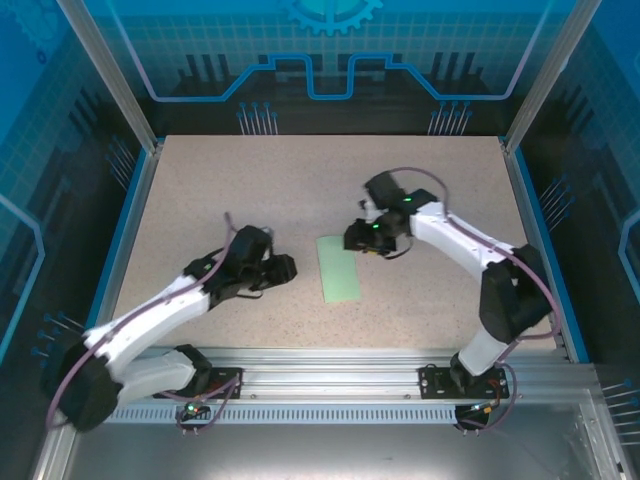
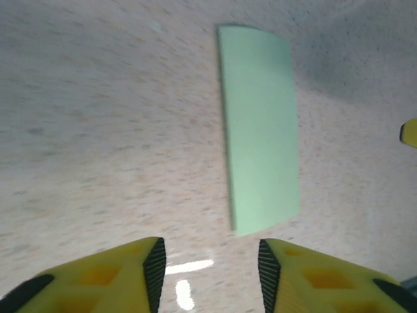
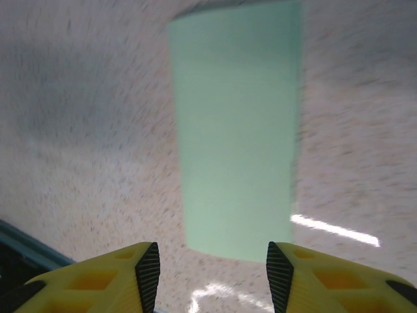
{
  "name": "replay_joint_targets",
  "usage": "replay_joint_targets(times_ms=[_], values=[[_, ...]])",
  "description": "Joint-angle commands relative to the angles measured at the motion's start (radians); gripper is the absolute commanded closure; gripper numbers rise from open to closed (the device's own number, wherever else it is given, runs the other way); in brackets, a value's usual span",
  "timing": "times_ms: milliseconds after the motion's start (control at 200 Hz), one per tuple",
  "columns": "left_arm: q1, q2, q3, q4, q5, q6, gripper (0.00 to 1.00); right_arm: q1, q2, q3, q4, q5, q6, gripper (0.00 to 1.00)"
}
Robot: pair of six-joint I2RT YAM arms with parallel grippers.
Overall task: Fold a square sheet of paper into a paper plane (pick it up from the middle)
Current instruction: Turn over the paper at the center of the table.
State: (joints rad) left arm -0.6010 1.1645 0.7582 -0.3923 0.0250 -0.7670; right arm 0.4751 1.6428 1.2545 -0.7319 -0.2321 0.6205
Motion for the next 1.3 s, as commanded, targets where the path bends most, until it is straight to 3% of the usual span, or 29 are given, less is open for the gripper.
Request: replay_joint_targets(times_ms=[0, 205, 380, 1295], values=[[-0.034, 0.185, 0.119, 0.12, 0.161, 0.034, 0.64, -0.048, 0.01, -0.074, 0.076, -0.109, -0.084, 0.5], [-0.07, 0.506, 0.349, 0.036, 0.16, 0.048, 0.85, -0.094, 0.004, -0.188, 0.153, -0.156, -0.086, 0.52], [-0.07, 0.623, 0.392, -0.016, 0.14, 0.035, 0.89, -0.088, -0.017, -0.293, 0.272, -0.219, -0.032, 0.51], [-0.058, 0.71, 0.36, -0.042, 0.063, 0.094, 0.92, -0.011, 0.039, -0.359, 0.342, -0.231, 0.021, 0.44]])
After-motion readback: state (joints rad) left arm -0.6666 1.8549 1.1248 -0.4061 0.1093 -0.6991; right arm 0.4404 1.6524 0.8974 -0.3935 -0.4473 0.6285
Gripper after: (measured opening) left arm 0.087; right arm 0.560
